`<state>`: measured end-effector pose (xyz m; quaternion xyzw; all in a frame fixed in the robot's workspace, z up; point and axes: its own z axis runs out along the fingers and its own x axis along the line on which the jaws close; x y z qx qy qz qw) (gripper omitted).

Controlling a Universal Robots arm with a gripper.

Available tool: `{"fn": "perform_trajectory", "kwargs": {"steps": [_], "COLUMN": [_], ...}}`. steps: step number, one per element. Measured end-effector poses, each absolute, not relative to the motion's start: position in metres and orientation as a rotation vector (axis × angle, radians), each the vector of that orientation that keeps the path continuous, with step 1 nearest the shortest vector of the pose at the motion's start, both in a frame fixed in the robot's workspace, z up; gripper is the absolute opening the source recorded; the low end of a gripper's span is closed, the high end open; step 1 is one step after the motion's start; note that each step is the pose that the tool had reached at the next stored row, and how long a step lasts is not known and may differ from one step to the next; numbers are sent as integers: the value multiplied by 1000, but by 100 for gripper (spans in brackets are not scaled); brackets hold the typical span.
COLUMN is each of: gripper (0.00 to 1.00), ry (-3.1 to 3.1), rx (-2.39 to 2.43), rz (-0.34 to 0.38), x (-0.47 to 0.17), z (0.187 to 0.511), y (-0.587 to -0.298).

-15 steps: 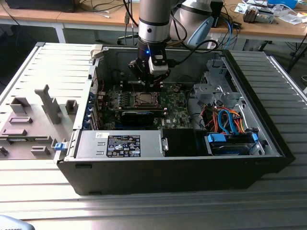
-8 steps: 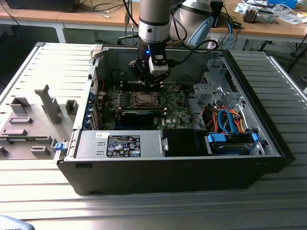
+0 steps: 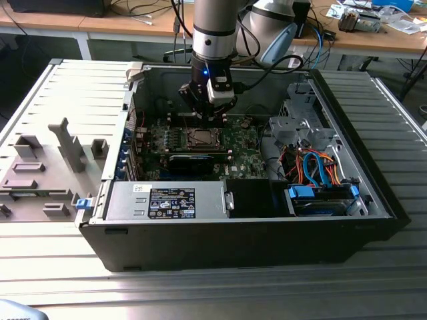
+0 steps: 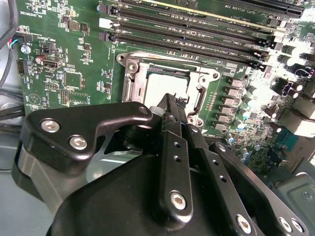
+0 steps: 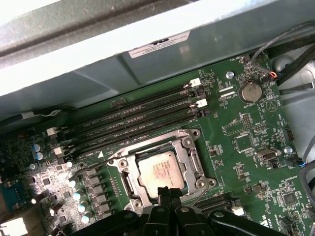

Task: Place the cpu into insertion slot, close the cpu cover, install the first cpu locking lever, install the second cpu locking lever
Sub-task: 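Install the first cpu locking lever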

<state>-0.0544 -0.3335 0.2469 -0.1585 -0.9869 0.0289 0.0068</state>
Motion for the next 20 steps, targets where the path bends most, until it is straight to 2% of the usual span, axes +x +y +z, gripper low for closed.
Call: {"fn": "perform_trajectory", "kwargs": {"steps": [20], "gripper": [11], "ry": [-3090], "rx": [-476], "rz": [91], "x": [-54], "z": [247], "y": [-333]}}
